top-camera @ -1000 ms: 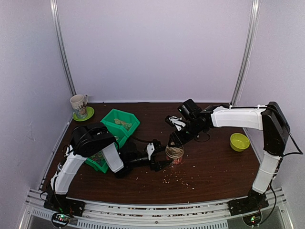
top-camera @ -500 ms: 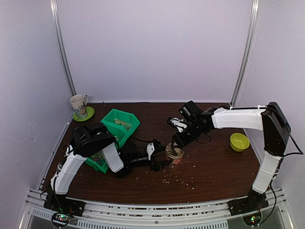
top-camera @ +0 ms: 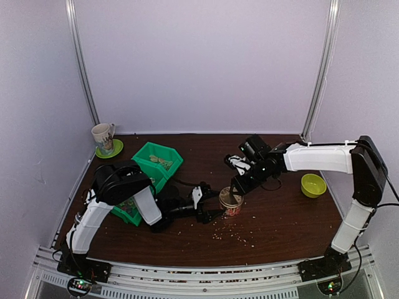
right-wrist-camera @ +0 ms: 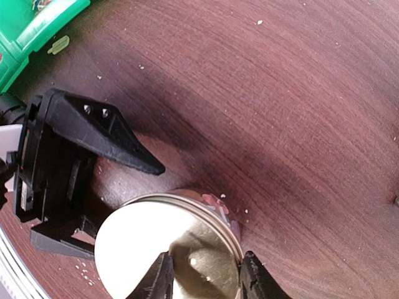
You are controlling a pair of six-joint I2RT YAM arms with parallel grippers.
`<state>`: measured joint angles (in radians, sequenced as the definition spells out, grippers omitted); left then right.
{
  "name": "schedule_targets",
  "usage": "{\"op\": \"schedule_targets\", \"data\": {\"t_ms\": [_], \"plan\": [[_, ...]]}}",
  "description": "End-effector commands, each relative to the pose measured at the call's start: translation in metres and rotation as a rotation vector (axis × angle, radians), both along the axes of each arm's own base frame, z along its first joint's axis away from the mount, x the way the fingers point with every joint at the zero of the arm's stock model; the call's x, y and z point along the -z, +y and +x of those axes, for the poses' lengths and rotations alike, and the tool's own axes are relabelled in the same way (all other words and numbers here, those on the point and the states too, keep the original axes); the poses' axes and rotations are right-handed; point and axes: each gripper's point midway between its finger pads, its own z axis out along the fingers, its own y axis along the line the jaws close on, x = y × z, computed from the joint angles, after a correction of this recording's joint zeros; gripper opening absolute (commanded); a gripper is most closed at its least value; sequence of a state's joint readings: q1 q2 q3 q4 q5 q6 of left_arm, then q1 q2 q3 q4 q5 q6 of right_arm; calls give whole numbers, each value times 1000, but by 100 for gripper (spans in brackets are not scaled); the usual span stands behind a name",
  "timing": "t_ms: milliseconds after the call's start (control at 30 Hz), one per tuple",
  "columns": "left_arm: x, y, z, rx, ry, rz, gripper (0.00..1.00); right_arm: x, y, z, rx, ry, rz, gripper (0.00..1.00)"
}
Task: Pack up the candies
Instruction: Screw the box lid onto the packing box.
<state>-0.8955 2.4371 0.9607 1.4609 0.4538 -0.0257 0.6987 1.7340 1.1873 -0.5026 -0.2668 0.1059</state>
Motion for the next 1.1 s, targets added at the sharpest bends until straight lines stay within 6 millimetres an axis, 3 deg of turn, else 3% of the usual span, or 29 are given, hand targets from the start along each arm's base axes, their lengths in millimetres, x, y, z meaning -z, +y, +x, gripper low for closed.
{"op": "schedule_targets", "data": {"t_ms": [0, 167, 367, 767, 1067], "plan": [[75, 15, 0, -30, 101, 203, 78, -1, -10, -10, 14, 11, -27, 40], [76, 12, -4, 4, 110, 201, 84, -7, -9, -8, 13, 1, -21, 52], [84, 2, -8, 67, 129, 228, 98, -25, -2, -3, 1, -23, -2, 56], [93, -11, -22, 203, 166, 241, 96, -44, -3, 4, -4, -54, -12, 58], [97, -13, -20, 206, 179, 245, 87, -34, 5, 7, -24, -30, -5, 57]]}}
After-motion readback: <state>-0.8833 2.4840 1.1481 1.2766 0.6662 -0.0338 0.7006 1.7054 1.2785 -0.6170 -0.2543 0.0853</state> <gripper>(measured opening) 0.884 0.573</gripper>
